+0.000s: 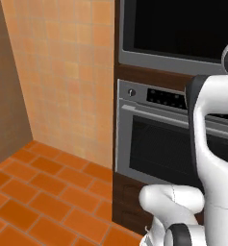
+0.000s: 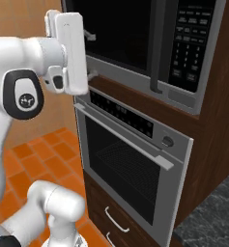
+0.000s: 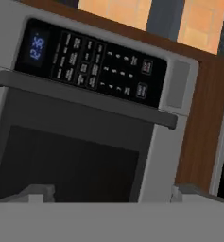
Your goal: Pick the potato from the sink and place it in the bowl. Then pick the bowl and place it in the microwave. Then close the microwave door and press the start button.
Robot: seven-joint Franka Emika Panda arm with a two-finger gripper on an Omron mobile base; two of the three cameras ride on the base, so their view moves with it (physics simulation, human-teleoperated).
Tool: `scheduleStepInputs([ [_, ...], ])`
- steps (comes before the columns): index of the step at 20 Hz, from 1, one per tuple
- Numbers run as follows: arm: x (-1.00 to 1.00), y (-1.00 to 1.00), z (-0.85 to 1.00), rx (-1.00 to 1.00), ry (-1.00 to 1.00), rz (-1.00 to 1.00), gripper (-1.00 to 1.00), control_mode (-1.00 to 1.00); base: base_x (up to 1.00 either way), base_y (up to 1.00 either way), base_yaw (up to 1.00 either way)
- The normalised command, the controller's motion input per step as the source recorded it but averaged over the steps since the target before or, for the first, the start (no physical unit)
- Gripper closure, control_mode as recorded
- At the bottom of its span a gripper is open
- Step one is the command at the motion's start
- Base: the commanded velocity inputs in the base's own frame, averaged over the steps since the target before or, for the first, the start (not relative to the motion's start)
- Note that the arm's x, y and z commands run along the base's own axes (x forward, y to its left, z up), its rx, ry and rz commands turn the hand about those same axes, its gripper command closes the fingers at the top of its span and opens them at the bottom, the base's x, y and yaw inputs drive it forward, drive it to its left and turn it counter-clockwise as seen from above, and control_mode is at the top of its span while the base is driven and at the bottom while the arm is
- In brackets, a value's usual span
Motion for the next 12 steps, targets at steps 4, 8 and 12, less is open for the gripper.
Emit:
scheduleStepInputs([
  [4, -0.80, 0.11, -0.05, -0.44, 0.21, 0.14, -1.00, -1.00, 0.00, 0.00, 0.00],
  [8, -0.53, 0.31, -0.09, -0.33, 0.24, 0.14, 1.00, -1.00, 0.00, 0.00, 0.00],
  [12, -0.56, 0.03, 0.00, -0.29, 0.26, 0.09, 1.00, -1.00, 0.00, 0.00, 0.00],
])
